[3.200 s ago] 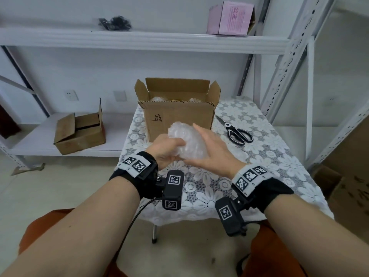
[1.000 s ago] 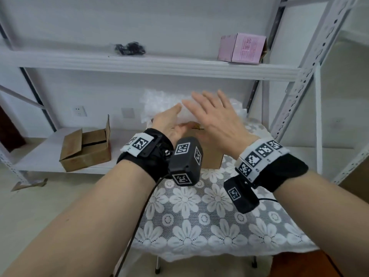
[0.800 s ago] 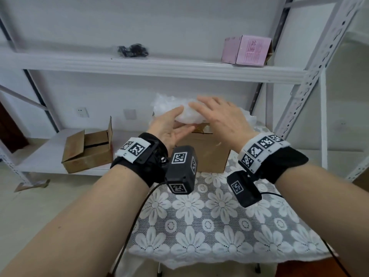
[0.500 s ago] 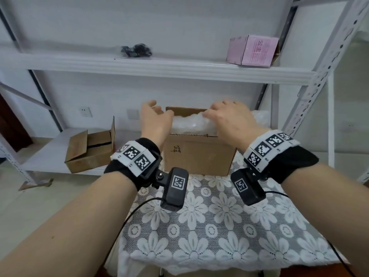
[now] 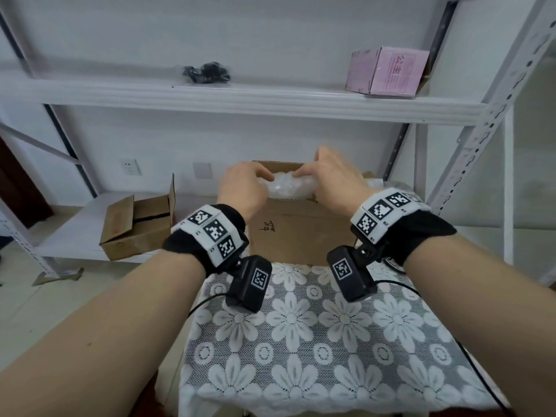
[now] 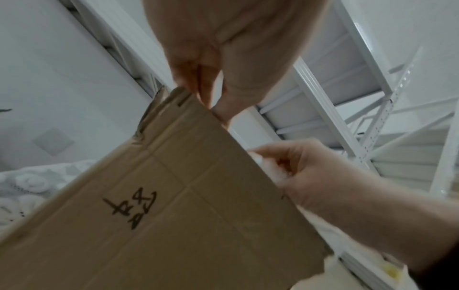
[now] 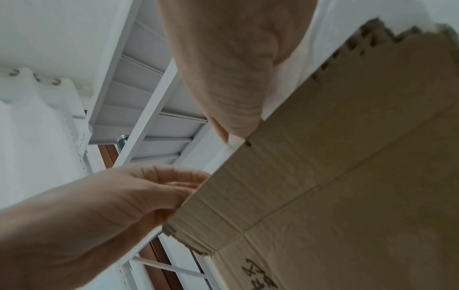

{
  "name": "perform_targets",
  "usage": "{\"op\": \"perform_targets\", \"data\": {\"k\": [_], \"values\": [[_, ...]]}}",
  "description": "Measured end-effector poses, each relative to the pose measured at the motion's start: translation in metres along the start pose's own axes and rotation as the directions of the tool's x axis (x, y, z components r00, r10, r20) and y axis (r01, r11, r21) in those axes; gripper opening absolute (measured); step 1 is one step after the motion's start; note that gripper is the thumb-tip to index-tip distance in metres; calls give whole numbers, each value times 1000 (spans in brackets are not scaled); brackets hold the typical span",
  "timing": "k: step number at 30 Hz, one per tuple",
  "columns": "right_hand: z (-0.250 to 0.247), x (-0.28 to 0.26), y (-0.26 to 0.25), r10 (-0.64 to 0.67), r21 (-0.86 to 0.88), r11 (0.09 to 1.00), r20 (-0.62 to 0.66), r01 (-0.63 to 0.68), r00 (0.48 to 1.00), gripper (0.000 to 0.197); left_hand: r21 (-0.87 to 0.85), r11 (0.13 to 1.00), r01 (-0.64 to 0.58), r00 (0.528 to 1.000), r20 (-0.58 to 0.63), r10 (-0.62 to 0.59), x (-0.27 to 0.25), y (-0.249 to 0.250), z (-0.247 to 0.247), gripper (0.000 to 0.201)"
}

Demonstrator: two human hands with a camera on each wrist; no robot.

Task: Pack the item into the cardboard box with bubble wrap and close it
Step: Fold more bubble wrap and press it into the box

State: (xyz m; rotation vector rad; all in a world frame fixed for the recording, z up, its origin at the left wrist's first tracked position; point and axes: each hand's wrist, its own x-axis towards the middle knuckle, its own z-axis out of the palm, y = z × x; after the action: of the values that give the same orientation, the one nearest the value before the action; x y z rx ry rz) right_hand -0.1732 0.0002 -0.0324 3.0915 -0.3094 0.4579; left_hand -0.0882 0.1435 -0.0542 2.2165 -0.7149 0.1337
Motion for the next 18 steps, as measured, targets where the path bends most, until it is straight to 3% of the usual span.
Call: {"op": "perform_targets", "data": {"k": [2, 4, 9, 13, 15, 18], "values": [[-1, 1, 4, -19, 25, 1000, 51, 17, 999, 44, 37, 998, 53, 983, 173, -59, 7, 0, -1, 24], [-2, 4, 6, -40, 46, 998, 47, 38, 998, 34, 89, 992, 84, 959, 263, -105, 11, 1, -1, 23], [14, 7, 7, -10, 89, 996, 119, -1, 993, 19, 158, 984, 87, 935, 327, -135, 11, 5, 3, 43], [25, -1, 17, 27, 181, 981, 233, -71, 972, 26, 163, 986, -42, 971, 238, 2, 11, 7, 10, 40], [24, -5, 21, 48, 244, 964, 217, -102, 975, 25, 203, 974, -101, 973, 222, 54, 12, 7, 14, 42], [17, -12, 23, 87, 295, 949, 98, -113, 991, 23, 296, 953, -69, 953, 301, -25, 16, 4, 21, 54]]}}
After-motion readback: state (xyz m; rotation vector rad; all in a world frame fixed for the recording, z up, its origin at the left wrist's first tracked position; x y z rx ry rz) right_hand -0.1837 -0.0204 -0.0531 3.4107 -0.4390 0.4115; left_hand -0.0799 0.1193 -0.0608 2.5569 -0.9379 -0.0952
